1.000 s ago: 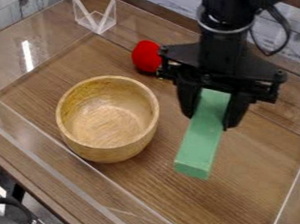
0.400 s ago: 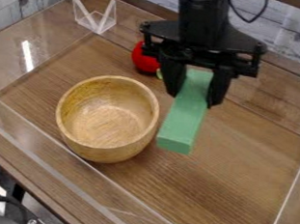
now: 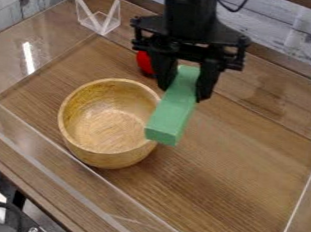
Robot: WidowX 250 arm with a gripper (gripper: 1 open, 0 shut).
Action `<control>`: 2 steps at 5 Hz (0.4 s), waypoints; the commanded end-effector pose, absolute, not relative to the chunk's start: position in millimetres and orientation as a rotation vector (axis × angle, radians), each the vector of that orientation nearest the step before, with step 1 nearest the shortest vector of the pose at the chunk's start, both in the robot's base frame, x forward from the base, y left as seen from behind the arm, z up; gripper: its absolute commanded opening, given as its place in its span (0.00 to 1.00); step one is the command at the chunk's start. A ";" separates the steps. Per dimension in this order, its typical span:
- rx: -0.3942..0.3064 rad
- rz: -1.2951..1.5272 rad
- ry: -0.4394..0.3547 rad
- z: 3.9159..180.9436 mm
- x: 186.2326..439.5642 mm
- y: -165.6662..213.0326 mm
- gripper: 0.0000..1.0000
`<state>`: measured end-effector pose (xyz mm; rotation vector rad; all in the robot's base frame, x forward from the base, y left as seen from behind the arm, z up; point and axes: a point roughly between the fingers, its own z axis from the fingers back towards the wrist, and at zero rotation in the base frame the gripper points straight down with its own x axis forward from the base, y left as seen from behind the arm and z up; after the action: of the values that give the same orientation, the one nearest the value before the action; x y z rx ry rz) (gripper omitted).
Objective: Put the green object in the brown bowl
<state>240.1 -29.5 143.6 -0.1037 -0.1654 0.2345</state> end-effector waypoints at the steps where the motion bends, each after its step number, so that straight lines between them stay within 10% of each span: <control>1: -0.111 0.209 -0.187 147.7 246.0 -24.2 0.00; 2: -0.113 0.200 -0.188 150.9 232.4 -14.0 0.00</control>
<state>230.2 -14.6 144.0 -0.1098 -0.1601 0.2034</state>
